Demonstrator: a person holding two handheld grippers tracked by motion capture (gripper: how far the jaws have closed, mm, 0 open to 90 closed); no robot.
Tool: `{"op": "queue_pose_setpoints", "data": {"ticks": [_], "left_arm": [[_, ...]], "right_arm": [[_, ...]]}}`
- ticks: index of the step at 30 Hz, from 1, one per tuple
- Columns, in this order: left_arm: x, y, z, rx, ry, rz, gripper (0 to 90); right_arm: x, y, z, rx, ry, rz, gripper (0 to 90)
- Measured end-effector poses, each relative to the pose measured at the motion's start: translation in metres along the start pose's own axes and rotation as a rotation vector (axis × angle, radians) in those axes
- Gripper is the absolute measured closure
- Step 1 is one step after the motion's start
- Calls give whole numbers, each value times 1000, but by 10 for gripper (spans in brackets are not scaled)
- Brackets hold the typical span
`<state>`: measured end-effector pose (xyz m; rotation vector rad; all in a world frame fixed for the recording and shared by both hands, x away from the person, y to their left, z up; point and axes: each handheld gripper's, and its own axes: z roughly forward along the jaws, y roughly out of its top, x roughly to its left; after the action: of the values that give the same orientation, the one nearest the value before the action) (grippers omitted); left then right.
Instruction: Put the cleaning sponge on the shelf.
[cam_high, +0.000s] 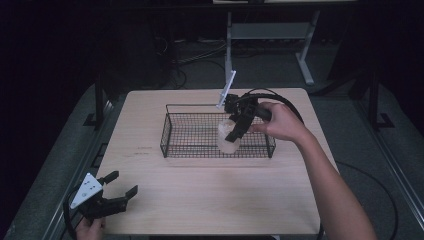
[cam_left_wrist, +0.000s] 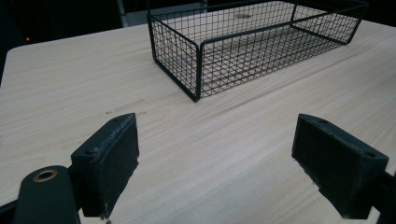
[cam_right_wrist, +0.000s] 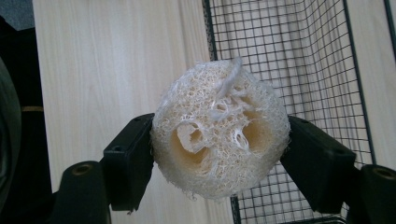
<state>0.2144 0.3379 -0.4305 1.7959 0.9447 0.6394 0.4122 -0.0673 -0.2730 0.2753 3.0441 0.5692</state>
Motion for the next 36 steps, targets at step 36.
{"op": "queue_pose_setpoints", "data": {"ticks": [36], "left_arm": [[1, 0, -1, -5, 0, -3, 141]], "right_arm": [[-63, -1, 31, 2, -30, 125, 278]]}}
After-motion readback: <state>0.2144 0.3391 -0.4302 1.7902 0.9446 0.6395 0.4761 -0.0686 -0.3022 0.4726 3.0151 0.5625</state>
